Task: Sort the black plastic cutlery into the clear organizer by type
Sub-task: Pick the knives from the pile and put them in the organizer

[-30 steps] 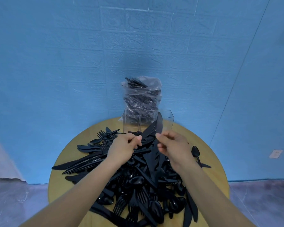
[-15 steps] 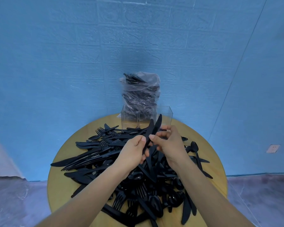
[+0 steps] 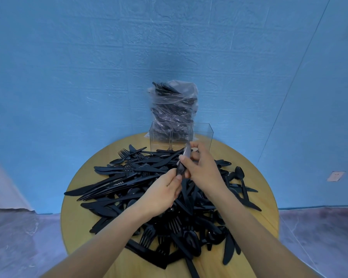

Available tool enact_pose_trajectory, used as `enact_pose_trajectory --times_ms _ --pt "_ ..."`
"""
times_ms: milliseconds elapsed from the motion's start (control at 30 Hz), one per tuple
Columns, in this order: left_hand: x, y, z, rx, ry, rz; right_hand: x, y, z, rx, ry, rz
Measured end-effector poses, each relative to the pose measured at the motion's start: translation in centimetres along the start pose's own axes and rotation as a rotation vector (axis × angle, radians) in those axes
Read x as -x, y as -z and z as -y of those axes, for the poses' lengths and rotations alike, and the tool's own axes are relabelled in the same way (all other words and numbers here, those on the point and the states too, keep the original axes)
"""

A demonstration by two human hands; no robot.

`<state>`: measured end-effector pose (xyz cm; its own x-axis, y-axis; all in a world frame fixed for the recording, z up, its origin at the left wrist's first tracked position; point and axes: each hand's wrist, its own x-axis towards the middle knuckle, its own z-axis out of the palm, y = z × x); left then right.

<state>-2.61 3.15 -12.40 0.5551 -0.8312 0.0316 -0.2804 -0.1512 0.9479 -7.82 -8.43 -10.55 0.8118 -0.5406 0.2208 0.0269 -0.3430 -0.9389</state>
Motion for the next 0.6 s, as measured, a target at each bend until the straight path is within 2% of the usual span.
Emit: enact_pose_trajectory --times_ms 133,333,500,600 --pt "0.2 0.6 0.4 0.030 0.011 0.071 -0.2 0.3 0.2 0.020 0.039 0.037" --pt "0.9 1.1 1.6 0.151 0.015 -0.150 -0.6 -0.1 -0.3 0.033 0.014 0.086" --pt "1.3 2.6 3.0 0.223 0.136 -0.326 0.3 0.6 -3.0 0.480 -0.125 0.081" --pt "1.3 2.7 3.6 0.238 0.175 -0.358 0.6 0.1 -3.8 0.588 -0.189 0.104"
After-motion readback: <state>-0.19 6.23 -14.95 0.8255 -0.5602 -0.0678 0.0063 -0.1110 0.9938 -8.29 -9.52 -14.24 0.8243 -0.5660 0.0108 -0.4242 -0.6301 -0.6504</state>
